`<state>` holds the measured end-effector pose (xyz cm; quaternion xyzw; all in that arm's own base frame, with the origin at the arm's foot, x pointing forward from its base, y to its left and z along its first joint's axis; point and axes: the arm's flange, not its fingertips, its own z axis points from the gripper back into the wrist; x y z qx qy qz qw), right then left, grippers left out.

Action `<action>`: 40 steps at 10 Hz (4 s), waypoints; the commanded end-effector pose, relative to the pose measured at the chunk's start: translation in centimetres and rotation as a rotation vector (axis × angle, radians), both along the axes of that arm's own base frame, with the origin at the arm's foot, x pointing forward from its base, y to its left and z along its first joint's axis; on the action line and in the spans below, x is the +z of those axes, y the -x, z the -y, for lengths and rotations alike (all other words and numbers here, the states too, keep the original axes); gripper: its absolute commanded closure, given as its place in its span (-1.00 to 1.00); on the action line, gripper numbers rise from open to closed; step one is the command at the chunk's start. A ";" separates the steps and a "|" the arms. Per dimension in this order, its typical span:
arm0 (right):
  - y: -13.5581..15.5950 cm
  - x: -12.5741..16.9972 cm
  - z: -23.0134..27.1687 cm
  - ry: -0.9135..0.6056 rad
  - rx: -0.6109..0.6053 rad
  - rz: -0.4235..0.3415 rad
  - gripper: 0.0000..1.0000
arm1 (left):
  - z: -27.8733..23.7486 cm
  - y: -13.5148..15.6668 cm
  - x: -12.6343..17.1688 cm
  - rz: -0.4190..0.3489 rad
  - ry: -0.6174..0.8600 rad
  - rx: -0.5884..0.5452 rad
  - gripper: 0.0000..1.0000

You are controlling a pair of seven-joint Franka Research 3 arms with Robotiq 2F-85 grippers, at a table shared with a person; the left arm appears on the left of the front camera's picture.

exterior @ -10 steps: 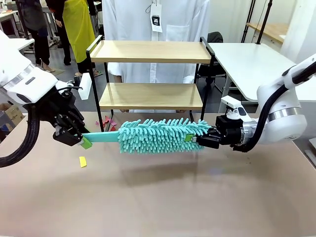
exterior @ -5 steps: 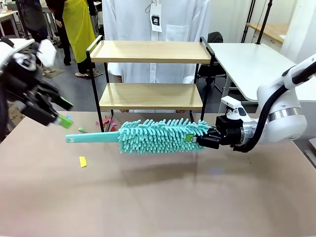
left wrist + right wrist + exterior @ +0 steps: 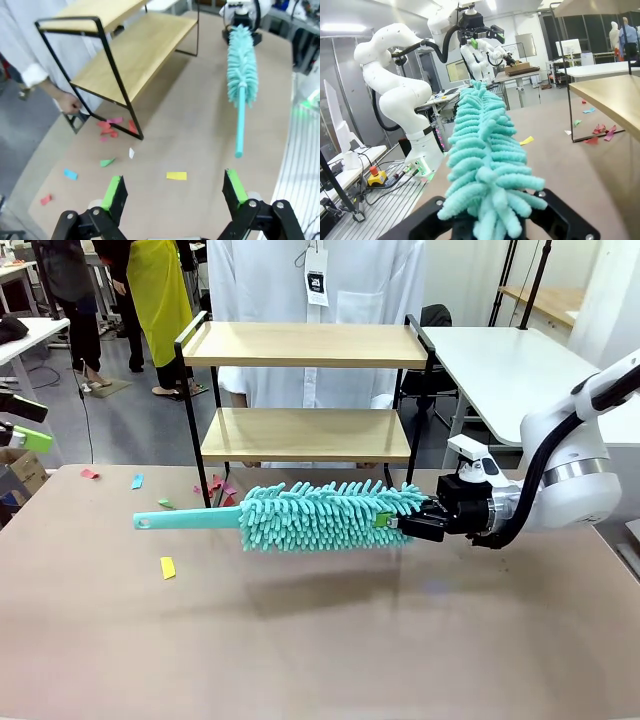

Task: Clean the shelf.
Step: Hand the Duster back to the human.

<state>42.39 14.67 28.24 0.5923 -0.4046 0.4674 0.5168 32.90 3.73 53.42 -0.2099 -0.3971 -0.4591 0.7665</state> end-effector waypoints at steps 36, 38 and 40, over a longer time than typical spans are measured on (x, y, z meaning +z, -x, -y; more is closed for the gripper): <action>2.5 8.5 24.5 0.157 -1.489 -0.170 0.67 | 0.0 0.0 0.0 0.000 0.000 0.000 -1.00; 2.5 8.5 24.5 0.157 -1.489 -0.170 0.67 | 0.0 0.0 0.0 0.000 0.000 0.000 -1.00; 2.5 8.5 24.5 0.157 -1.489 -0.170 0.67 | 0.0 0.0 0.0 0.000 0.000 0.000 -1.00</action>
